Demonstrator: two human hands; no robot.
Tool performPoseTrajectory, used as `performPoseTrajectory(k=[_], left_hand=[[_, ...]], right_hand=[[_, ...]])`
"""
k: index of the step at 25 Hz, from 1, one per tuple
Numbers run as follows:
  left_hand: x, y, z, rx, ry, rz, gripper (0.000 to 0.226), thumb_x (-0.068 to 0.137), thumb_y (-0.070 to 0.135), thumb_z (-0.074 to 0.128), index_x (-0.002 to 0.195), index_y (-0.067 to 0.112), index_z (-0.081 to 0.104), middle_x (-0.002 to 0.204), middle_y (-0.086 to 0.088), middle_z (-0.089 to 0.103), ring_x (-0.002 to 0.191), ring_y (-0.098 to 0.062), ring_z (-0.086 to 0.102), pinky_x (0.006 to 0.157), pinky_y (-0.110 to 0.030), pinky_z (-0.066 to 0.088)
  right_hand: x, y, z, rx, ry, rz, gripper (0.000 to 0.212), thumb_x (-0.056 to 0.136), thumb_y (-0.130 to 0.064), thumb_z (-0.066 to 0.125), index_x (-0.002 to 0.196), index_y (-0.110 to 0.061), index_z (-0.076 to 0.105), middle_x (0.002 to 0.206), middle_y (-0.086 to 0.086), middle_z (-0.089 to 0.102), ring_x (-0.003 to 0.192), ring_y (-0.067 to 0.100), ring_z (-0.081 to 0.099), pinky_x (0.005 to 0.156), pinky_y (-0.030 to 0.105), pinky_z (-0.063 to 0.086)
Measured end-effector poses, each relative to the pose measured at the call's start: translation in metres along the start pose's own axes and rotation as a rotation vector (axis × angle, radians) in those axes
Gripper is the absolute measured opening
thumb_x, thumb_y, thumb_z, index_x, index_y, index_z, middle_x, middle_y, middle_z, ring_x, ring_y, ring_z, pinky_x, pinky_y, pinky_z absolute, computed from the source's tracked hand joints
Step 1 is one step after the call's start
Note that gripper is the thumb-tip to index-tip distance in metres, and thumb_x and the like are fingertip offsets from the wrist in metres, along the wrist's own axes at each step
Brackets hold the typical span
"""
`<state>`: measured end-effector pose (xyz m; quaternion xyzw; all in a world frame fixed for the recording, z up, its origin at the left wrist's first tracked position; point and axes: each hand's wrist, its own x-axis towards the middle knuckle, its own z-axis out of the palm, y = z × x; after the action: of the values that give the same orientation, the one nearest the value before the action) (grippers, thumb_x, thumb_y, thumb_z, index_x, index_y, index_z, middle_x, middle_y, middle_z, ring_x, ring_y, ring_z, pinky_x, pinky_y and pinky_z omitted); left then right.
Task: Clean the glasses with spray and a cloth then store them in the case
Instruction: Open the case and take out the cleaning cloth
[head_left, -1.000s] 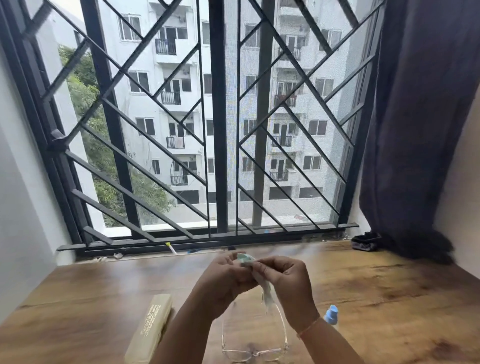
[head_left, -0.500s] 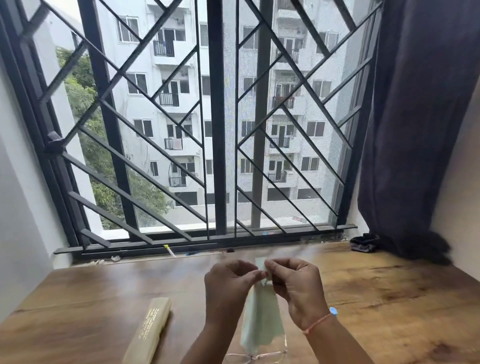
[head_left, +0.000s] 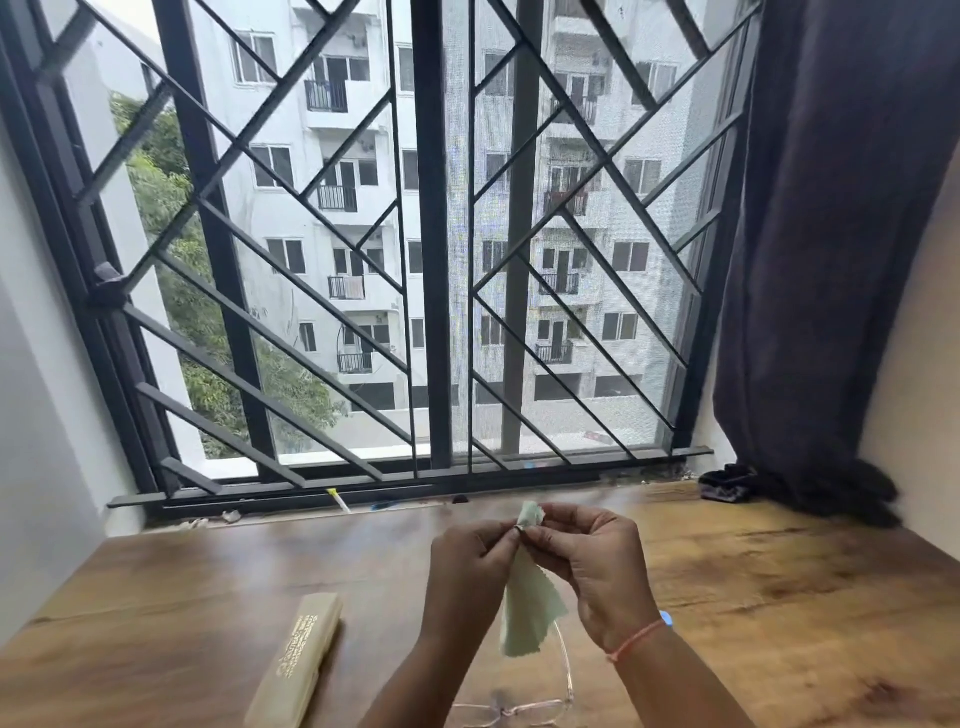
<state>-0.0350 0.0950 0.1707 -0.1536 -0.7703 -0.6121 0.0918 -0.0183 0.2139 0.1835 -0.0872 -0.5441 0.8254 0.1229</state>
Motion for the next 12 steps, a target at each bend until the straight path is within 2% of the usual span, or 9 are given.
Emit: performPoseTrajectory(k=[3, 5, 8, 12], left_hand=[[-0.0014, 0.0036, 0.0005, -0.205, -0.014, -0.1, 0.019, 0.078, 0.021, 0.061, 0.069, 0.027, 0.076, 0.063, -0.003, 0.069, 0.063, -0.016, 0.059, 0.061, -0.043, 0.054], [-0.0021, 0.0061, 0.0003, -0.359, -0.023, -0.195, 0.021, 0.084, 0.013, 0.06, 0.069, 0.014, 0.075, 0.067, -0.017, 0.064, 0.066, -0.026, 0.058, 0.062, -0.039, 0.052], [-0.0034, 0.0076, -0.0008, -0.472, -0.027, -0.263, 0.03, 0.088, 0.003, 0.053, 0.067, 0.006, 0.073, 0.069, -0.019, 0.058, 0.065, -0.027, 0.054, 0.057, -0.03, 0.047], [-0.0035, 0.0068, -0.0004, -0.542, 0.003, -0.291, 0.025, 0.088, 0.002, 0.051, 0.071, -0.005, 0.068, 0.07, -0.021, 0.054, 0.066, -0.029, 0.05, 0.054, -0.029, 0.047]], right_hand=[[-0.0024, -0.0042, 0.0002, 0.0, -0.01, -0.013, 0.017, 0.066, 0.018, 0.067, 0.07, 0.002, 0.068, 0.064, 0.018, 0.068, 0.056, 0.022, 0.066, 0.051, 0.024, 0.055], [-0.004, -0.0065, 0.0008, 0.01, -0.024, -0.001, 0.019, 0.066, 0.018, 0.067, 0.064, -0.001, 0.069, 0.064, 0.019, 0.068, 0.055, 0.024, 0.065, 0.051, 0.025, 0.056], [-0.0049, -0.0076, 0.0007, 0.035, -0.041, 0.016, 0.019, 0.066, 0.019, 0.066, 0.064, 0.0, 0.067, 0.063, 0.019, 0.068, 0.053, 0.024, 0.065, 0.049, 0.025, 0.055], [-0.003, -0.0061, 0.0003, 0.106, -0.052, 0.061, 0.013, 0.071, 0.016, 0.061, 0.07, 0.004, 0.064, 0.064, 0.021, 0.068, 0.054, 0.024, 0.067, 0.047, 0.024, 0.053]])
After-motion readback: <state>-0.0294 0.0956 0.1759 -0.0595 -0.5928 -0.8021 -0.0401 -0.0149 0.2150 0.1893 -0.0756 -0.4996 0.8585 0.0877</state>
